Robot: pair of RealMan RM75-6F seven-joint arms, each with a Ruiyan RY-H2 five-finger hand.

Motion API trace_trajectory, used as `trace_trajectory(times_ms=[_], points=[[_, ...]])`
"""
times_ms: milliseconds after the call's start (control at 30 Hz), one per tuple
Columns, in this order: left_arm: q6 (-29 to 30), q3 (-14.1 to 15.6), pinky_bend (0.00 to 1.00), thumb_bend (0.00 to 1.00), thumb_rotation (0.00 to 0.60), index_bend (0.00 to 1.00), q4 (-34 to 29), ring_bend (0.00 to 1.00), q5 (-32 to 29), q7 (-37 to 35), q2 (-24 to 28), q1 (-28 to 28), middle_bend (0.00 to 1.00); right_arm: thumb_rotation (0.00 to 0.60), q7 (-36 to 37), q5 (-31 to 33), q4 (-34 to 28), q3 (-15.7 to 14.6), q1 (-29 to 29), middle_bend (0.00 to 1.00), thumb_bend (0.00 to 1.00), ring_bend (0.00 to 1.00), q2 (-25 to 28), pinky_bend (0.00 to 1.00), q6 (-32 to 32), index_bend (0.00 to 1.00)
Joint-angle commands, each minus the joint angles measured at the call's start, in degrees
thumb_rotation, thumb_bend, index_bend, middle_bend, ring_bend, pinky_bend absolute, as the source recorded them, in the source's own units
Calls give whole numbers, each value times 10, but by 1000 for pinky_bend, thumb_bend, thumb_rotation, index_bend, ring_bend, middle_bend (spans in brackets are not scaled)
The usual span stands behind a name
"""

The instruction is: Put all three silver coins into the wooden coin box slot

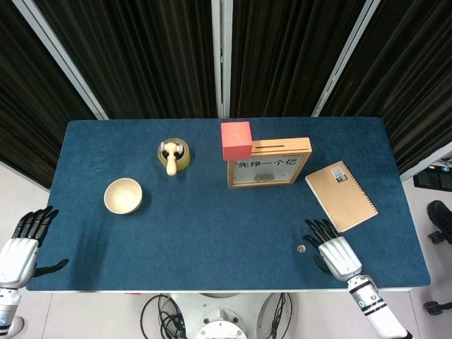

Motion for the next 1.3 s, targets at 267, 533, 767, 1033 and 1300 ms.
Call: trace_trajectory(times_ms=[267, 533, 767, 1033, 1300], points=[[-1, -1, 0, 0, 600, 29, 10, 0, -4, -11, -3, 0, 0, 600, 9, -10, 30, 12, -12, 17, 307, 0, -29, 0, -4, 345], [-3, 0, 0, 0, 600, 29, 13, 0, -2, -20, -2, -1, 0, 600, 9, -14, 34, 21, -15, 20, 307, 0, -35, 0, -10, 370], [-2, 0, 0, 0, 600, 29, 16, 0, -2, -24, -2, -1, 0, 600, 3, -14, 31, 27, -15, 21, 307, 0, -35, 0, -20, 386], [-2, 0, 0, 0, 600, 29, 20, 0, -1, -29, -3, -1, 0, 600, -2, -13, 32, 31, -17, 22, 314, 0, -39, 0, -30, 386], [-6, 1, 0, 0, 600, 29, 24, 0, -1, -34, -4, -3, 0, 600, -3, -15, 35, 34, -18, 22, 316, 0, -43, 0, -35, 388]])
